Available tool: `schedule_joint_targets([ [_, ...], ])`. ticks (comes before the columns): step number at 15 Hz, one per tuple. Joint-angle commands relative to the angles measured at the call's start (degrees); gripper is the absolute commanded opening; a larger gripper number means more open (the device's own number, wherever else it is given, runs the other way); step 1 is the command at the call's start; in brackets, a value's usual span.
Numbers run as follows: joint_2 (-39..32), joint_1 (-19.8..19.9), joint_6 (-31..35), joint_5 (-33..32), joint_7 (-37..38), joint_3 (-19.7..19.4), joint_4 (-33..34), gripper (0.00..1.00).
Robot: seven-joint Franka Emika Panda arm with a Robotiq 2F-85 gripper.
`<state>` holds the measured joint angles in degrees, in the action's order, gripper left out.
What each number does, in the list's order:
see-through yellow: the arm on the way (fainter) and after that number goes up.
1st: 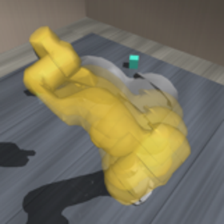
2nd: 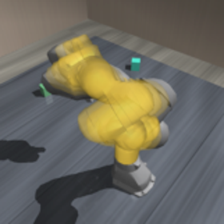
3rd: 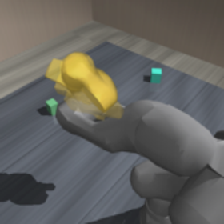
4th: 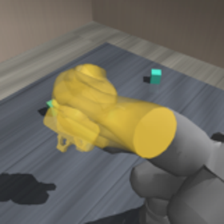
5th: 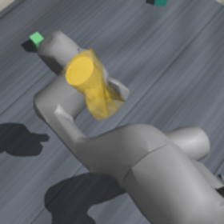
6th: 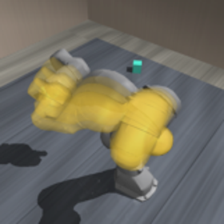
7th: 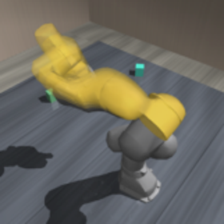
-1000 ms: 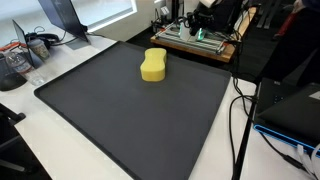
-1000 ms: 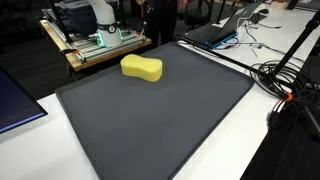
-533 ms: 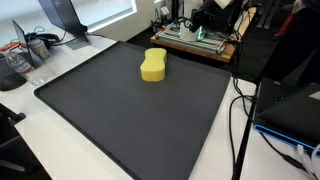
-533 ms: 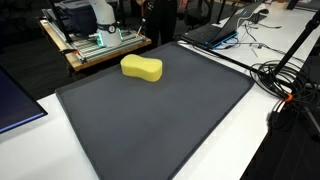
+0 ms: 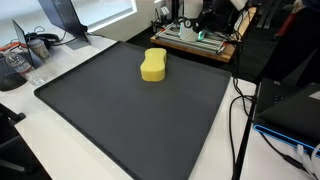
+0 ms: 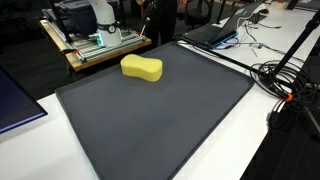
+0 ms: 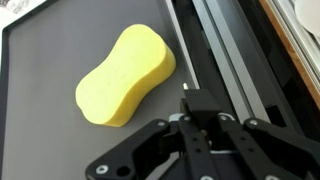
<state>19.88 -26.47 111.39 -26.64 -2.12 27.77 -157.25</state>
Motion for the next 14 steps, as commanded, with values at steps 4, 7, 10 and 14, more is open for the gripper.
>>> schedule_joint_targets([
  [4, -0.35, -0.96, 3.21, -0.78, -3.15, -0.73, 0.09, 0.12],
  [7, -1.40, -0.69, 6.00, -1.72, -4.90, -1.38, 0.32, 0.03],
  [10, -2.30, -0.08, 13.94, -5.02, -6.15, -1.55, 1.57, 0.03],
  [14, -3.71, 0.92, 20.97, -7.54, -6.92, -1.89, 3.09, 0.03],
])
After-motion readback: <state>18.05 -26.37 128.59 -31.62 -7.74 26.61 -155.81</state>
